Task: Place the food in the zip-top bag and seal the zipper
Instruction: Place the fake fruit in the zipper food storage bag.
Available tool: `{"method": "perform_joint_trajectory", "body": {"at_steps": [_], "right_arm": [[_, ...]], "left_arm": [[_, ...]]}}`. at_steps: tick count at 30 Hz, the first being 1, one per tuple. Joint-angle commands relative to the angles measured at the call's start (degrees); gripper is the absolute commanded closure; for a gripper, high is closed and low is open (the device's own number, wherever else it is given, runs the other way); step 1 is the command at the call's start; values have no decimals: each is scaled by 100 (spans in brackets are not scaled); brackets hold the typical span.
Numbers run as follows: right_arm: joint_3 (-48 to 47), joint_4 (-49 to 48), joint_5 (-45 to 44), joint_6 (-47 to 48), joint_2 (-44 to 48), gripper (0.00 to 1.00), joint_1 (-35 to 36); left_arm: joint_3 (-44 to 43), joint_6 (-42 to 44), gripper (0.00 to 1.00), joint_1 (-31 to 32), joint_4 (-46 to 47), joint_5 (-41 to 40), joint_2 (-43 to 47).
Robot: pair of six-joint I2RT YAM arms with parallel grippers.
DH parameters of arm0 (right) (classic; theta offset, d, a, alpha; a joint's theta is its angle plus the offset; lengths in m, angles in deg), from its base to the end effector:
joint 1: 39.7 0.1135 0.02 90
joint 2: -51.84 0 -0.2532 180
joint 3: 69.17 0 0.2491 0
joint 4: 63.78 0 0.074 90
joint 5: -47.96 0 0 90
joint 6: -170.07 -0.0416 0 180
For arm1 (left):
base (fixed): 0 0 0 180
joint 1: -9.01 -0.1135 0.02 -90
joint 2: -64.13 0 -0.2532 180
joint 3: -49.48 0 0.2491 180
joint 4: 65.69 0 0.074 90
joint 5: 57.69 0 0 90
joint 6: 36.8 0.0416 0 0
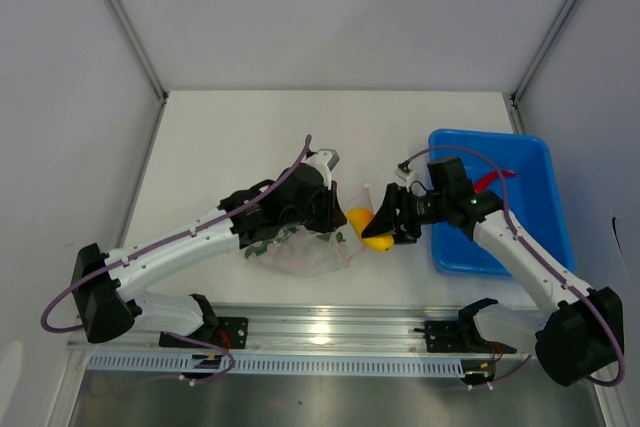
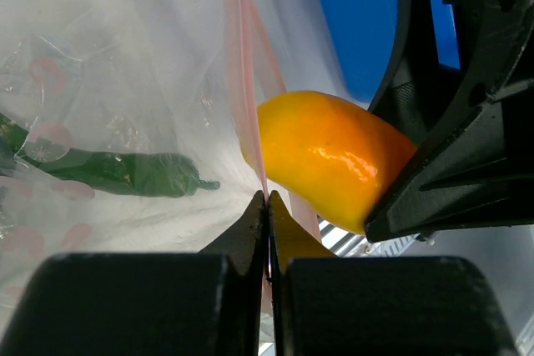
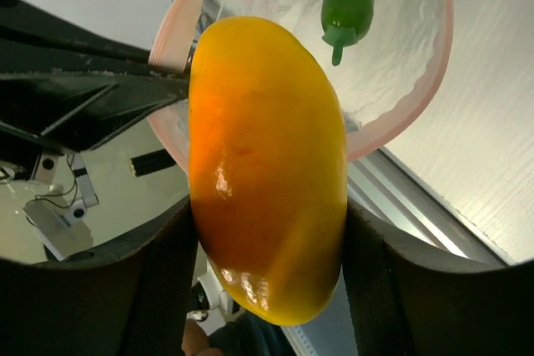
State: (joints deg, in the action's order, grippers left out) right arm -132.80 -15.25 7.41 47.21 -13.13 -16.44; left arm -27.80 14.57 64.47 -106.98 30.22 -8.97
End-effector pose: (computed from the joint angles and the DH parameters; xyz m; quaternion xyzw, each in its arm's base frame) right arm 0.1961 0.1187 0.2598 -0.0716 0.8622 0.4933 0.0902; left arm 0.1640 -0.2355 0.3042 0.1230 0.8868 -0.3148 0.3154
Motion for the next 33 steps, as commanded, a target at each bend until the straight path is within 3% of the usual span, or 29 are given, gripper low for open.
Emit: {"method": "perform_joint_trajectory", "body": {"at_steps": [1, 10, 19, 25, 33], "right_arm": [[-14, -584, -67, -615, -59, 58, 55], [100, -1876, -1033, -2179, -358, 50, 485], [118, -2325, -2263, -2795, -771, 43, 1311], [-48, -1879, -2730, -2630, -780, 39, 1400], [-208, -1113, -3116, -1471, -1000, 41, 1611]], "left_arm": [[-204, -118, 99, -35, 46, 138, 41], [-230, -171, 100, -35, 160, 358, 50], [-195, -241, 99, -27, 204, 385, 129], [-177, -259, 99, -27, 178, 367, 165], [-213, -276, 99, -27, 108, 332, 191]]}}
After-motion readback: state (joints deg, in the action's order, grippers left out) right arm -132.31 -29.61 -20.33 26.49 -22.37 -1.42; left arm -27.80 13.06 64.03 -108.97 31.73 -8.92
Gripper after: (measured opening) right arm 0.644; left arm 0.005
